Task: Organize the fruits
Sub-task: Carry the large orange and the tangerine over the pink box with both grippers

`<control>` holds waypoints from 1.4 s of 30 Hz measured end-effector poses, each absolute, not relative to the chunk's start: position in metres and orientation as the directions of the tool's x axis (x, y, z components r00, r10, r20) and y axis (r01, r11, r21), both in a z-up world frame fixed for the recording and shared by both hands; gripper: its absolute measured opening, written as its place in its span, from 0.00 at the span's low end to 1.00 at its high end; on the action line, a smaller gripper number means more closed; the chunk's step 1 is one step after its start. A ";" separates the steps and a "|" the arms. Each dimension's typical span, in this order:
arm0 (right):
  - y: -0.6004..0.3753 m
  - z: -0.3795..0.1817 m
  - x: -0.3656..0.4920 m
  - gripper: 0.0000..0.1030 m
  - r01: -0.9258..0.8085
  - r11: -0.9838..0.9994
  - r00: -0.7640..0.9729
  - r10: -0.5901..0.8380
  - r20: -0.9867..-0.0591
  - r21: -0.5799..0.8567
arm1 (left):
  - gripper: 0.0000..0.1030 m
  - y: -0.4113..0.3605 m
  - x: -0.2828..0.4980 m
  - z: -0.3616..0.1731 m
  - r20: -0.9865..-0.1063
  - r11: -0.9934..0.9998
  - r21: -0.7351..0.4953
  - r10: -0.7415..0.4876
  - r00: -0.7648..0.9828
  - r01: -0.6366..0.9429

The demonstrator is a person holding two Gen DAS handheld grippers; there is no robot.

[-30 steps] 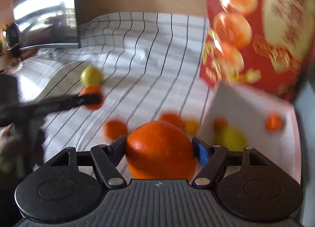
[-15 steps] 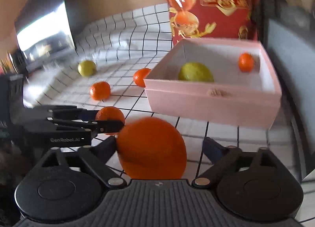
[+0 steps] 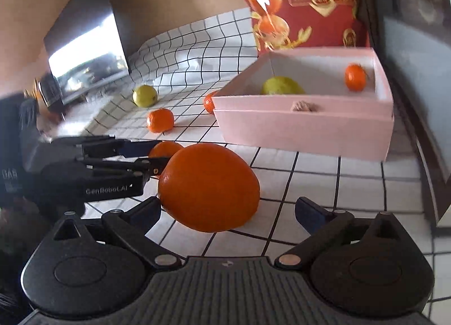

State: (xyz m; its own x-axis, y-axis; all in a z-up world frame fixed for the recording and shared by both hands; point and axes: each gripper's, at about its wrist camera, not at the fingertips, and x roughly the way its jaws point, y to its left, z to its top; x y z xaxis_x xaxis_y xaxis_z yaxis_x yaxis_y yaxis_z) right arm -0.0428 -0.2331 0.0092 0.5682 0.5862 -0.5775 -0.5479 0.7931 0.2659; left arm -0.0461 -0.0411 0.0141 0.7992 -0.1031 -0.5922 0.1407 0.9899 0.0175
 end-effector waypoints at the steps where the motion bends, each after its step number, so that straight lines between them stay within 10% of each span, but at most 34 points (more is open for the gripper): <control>1: -0.231 0.009 -0.043 0.98 -0.549 0.795 0.567 0.581 -0.584 0.257 | 0.46 -0.038 -0.046 0.012 -0.598 0.991 0.012 -0.101 0.795 0.135; 20: -0.190 -0.002 -0.045 1.00 -0.499 0.845 0.560 0.483 -0.674 0.190 | 0.44 0.007 -0.046 -0.008 -0.532 0.942 -0.303 -0.294 0.794 0.146; 32: -0.170 -0.001 -0.040 0.99 -0.560 0.799 0.552 0.556 -0.621 0.217 | 0.45 0.009 -0.046 -0.009 -0.524 0.939 -0.316 -0.294 0.799 0.138; 36: -0.163 -0.001 -0.035 0.80 -0.557 0.807 0.566 0.543 -0.620 0.199 | 0.45 0.009 -0.046 -0.009 -0.525 0.939 -0.314 -0.293 0.799 0.138; 42: -0.193 0.000 -0.034 0.78 -0.534 0.815 0.558 0.541 -0.629 0.228 | 0.46 -0.006 -0.042 -0.006 -0.553 0.966 -0.223 -0.237 0.799 0.133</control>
State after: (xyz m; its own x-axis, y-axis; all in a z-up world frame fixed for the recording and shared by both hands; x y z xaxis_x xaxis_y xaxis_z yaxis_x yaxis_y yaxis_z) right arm -0.0343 -0.1931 -0.0001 0.5579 0.5413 -0.6291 -0.5336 0.8145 0.2277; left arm -0.0422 -0.0059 -0.0055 0.7989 -0.2371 -0.5528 0.1327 0.9659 -0.2225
